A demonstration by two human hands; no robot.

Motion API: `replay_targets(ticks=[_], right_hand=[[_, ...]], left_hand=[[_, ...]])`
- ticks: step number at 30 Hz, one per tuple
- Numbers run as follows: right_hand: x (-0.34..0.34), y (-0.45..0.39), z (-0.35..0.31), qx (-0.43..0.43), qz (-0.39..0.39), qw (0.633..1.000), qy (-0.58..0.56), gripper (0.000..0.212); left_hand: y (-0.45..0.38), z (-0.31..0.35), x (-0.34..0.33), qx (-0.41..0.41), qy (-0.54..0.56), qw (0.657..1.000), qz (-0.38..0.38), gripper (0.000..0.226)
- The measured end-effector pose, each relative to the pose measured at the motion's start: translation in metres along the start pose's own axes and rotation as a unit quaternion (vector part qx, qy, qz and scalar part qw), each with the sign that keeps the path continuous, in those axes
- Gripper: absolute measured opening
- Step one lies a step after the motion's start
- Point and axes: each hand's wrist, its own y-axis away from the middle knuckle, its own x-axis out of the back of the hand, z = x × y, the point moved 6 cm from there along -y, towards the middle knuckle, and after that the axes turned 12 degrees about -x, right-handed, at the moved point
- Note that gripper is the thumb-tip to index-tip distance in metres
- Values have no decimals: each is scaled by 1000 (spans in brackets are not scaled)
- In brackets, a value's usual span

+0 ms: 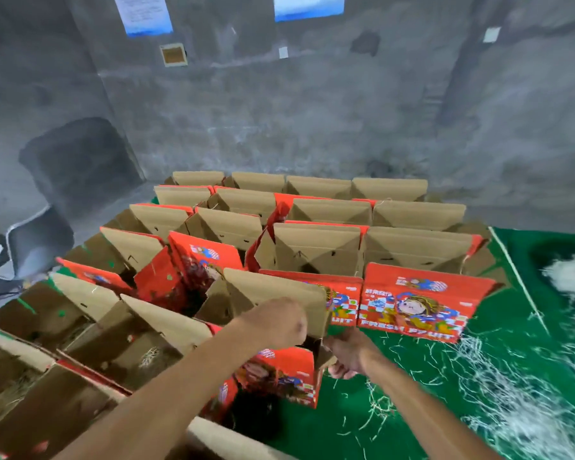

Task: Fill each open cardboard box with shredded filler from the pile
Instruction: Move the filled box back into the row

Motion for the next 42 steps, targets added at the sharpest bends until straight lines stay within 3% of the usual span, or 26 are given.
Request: replay_targets(ticks=[8, 11, 16, 21, 27, 29, 31, 34, 37, 39, 42], right_hand=[[135, 35, 118, 65, 42, 997, -20, 31], [181, 53, 166, 75, 54, 996, -12, 36], [260, 81, 247, 48, 80, 996, 5, 20], [328, 112, 322, 21, 101, 995, -14, 32], [377, 143, 370, 37, 102, 994, -20, 24], [382, 149, 374, 40, 169, 985, -1, 24], [381, 157, 369, 50, 295, 951, 83, 33], [362, 172, 353, 129, 473, 818, 301, 76], [345, 180, 336, 239, 521, 701, 424, 68], [342, 168, 333, 214, 496, 683, 491, 64], [344, 149, 333, 140, 467, 717, 498, 62]], left_hand=[[-77, 133, -20, -54, 101, 993, 7, 8], [-107, 182, -40, -56, 119, 991, 3, 13], [-161, 272, -71, -86, 132, 987, 10, 18], [-201, 361, -100, -113, 200, 973, -13, 24], [-217, 411, -130, -123, 201, 971, -34, 42], [-217, 418, -134, -111, 209, 971, -40, 52], [-216, 421, -133, -119, 198, 973, -19, 56], [-206, 420, -131, -127, 162, 978, 16, 60], [-192, 415, -134, -100, 87, 989, 63, 64], [-188, 415, -143, -92, 90, 990, 64, 61], [-183, 419, -169, -117, 146, 981, 45, 48]])
